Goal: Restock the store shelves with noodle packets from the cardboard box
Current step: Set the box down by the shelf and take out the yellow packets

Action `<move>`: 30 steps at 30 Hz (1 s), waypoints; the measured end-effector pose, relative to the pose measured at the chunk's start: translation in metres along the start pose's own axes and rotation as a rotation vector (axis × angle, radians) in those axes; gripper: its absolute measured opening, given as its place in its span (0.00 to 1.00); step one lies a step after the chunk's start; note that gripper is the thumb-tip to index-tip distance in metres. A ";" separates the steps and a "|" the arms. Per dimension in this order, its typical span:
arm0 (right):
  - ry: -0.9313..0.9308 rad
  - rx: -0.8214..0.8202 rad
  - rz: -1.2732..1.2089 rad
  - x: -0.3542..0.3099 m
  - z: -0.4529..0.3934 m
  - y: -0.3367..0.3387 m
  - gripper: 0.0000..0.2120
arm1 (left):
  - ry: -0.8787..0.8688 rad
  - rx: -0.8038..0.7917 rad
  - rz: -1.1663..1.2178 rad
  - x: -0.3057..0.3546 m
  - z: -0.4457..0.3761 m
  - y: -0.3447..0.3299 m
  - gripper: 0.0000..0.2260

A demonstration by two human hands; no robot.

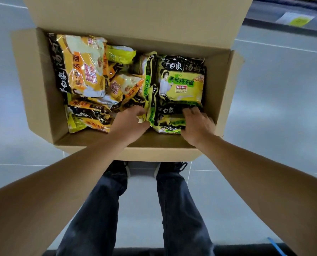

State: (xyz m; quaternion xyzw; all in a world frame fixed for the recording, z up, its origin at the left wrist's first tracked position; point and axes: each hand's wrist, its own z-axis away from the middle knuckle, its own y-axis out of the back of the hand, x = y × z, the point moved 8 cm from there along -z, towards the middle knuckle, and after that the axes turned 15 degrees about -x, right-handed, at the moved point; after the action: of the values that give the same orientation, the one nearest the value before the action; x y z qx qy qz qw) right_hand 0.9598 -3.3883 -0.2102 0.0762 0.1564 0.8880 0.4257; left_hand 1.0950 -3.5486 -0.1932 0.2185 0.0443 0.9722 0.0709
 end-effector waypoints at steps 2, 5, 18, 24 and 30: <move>0.017 0.013 0.075 0.001 0.005 -0.005 0.18 | -0.005 -0.011 0.016 0.001 0.002 -0.004 0.20; 0.056 0.111 0.049 0.003 0.022 0.008 0.16 | -0.018 -0.039 0.013 0.005 0.008 -0.005 0.25; 0.358 -0.283 -0.419 -0.028 0.058 0.072 0.20 | -0.100 -0.159 -0.107 0.053 0.037 0.022 0.17; 0.256 0.004 -0.507 -0.021 0.004 0.103 0.28 | -0.024 0.094 0.195 0.017 0.026 0.061 0.07; 0.072 -0.006 -0.110 -0.014 -0.073 0.108 0.42 | 0.058 0.272 0.572 -0.021 0.005 0.070 0.10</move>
State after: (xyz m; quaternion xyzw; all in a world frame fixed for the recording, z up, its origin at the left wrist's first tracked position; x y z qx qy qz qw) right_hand 0.8699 -3.4786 -0.2413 0.0344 0.1730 0.8658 0.4682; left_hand 1.1074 -3.6208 -0.1896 0.2016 0.1128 0.9437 -0.2366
